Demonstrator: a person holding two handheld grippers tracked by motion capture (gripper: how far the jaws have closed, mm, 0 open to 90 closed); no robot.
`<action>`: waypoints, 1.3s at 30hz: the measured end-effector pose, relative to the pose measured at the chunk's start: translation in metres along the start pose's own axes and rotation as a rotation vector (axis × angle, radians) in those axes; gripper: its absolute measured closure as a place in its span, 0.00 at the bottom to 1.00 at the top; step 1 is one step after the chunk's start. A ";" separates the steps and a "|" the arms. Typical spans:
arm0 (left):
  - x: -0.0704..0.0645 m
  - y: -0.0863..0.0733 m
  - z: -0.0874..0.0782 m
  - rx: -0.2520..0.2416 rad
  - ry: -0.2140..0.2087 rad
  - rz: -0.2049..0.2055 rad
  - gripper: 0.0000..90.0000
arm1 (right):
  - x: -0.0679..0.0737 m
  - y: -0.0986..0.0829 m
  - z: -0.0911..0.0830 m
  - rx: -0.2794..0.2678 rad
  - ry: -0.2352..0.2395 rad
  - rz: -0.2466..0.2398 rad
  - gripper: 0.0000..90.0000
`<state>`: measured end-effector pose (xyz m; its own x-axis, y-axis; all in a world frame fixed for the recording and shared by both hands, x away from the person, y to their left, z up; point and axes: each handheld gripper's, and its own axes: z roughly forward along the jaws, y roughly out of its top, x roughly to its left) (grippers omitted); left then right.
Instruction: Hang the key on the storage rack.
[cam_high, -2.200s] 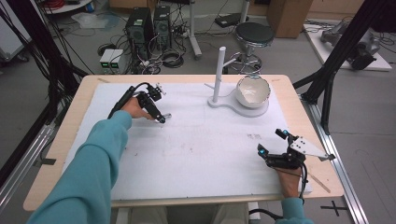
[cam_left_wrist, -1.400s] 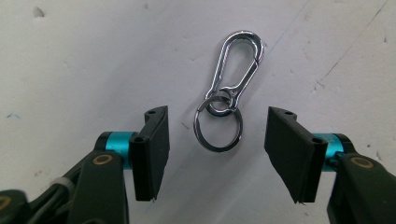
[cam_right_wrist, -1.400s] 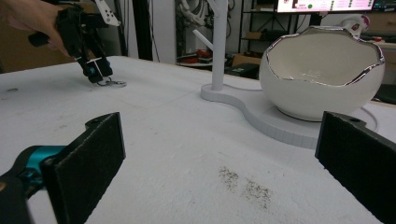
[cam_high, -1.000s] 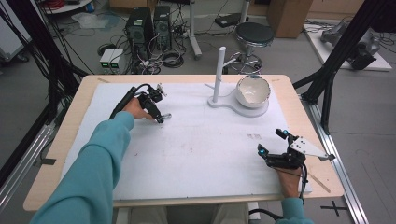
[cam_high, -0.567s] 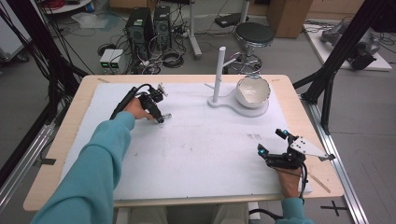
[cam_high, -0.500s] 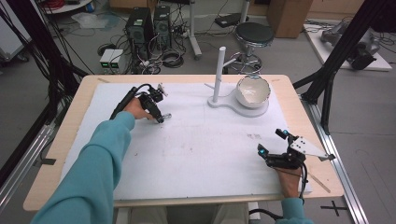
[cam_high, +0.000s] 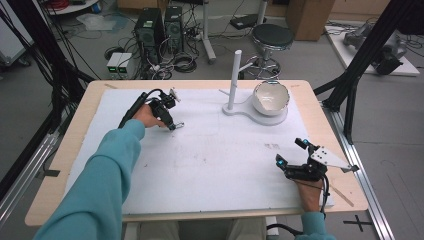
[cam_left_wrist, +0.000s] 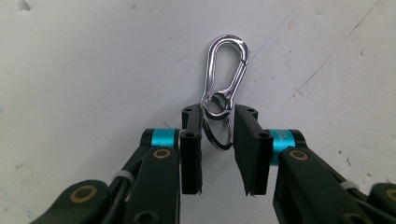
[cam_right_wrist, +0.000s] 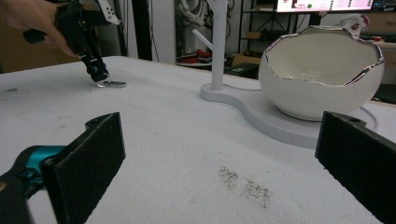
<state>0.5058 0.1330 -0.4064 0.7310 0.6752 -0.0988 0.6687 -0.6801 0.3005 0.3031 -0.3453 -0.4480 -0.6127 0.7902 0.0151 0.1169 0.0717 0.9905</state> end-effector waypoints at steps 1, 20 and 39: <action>-0.001 0.001 0.000 0.002 0.003 0.001 0.82 | 0.000 0.000 0.000 0.000 0.000 0.000 0.01; 0.000 0.001 -0.002 -0.003 -0.019 -0.016 0.91 | 0.000 0.000 0.000 0.000 0.000 0.000 0.01; -0.001 0.000 -0.002 -0.005 -0.033 0.007 0.98 | 0.000 0.000 0.000 0.000 0.000 0.000 0.01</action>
<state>0.5047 0.1324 -0.4038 0.7397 0.6607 -0.1277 0.6630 -0.6831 0.3062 0.3031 -0.3453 -0.4481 -0.6125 0.7903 0.0154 0.1170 0.0713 0.9906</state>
